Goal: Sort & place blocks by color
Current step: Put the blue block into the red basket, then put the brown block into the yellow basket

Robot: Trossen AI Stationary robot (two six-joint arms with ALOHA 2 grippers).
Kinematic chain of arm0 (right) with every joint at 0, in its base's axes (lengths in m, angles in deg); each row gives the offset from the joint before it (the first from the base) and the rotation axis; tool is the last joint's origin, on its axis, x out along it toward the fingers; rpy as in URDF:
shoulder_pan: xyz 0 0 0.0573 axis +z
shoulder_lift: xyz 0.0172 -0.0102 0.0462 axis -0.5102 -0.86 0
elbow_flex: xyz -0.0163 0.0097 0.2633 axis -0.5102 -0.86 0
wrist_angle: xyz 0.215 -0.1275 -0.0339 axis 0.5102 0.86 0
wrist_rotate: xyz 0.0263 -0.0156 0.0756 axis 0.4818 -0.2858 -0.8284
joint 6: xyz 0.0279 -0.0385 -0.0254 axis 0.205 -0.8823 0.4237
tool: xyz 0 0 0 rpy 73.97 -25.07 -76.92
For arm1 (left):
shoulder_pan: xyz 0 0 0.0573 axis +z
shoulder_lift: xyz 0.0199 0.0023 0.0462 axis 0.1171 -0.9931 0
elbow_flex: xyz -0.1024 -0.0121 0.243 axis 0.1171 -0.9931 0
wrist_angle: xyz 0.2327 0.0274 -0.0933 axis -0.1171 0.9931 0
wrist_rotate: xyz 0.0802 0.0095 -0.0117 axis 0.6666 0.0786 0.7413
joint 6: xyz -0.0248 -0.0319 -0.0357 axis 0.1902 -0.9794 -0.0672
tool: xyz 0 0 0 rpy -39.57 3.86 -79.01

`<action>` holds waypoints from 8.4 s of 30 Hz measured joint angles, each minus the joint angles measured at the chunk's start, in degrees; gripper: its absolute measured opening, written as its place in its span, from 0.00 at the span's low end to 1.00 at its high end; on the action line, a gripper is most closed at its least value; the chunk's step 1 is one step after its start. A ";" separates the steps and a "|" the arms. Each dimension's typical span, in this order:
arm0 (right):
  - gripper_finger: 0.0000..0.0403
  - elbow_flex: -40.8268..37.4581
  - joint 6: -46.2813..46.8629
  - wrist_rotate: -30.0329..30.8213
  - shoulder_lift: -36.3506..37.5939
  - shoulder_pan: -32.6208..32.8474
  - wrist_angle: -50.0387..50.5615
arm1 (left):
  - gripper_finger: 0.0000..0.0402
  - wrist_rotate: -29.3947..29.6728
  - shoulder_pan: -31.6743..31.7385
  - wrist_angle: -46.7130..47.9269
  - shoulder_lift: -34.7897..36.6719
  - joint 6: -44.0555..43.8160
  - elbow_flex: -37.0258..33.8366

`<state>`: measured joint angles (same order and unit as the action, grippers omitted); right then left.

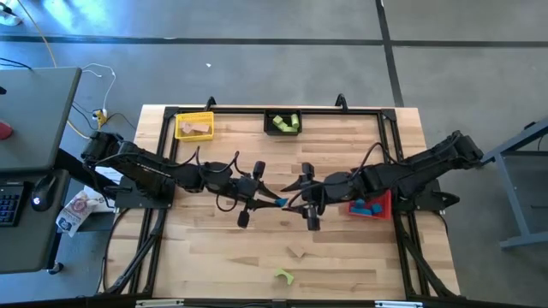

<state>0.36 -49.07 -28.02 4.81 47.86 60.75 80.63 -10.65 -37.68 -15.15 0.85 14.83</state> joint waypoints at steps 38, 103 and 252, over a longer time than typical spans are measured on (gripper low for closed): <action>0.20 -0.02 3.32 0.63 -3.26 -1.13 -1.71 | 0.13 9.46 0.04 1.71 -0.09 1.01 -0.04; 0.16 0.02 59.12 17.16 -1.62 14.66 59.42 | 0.35 11.78 -0.34 13.28 -0.04 -7.71 -0.04; 0.59 7.80 52.96 -2.16 -30.86 14.74 21.30 | 0.35 18.81 -16.43 24.34 -0.07 -16.69 -0.02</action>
<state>8.16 3.89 -30.18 -26.05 62.60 82.06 99.44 -27.07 -13.34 -15.22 -15.84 14.81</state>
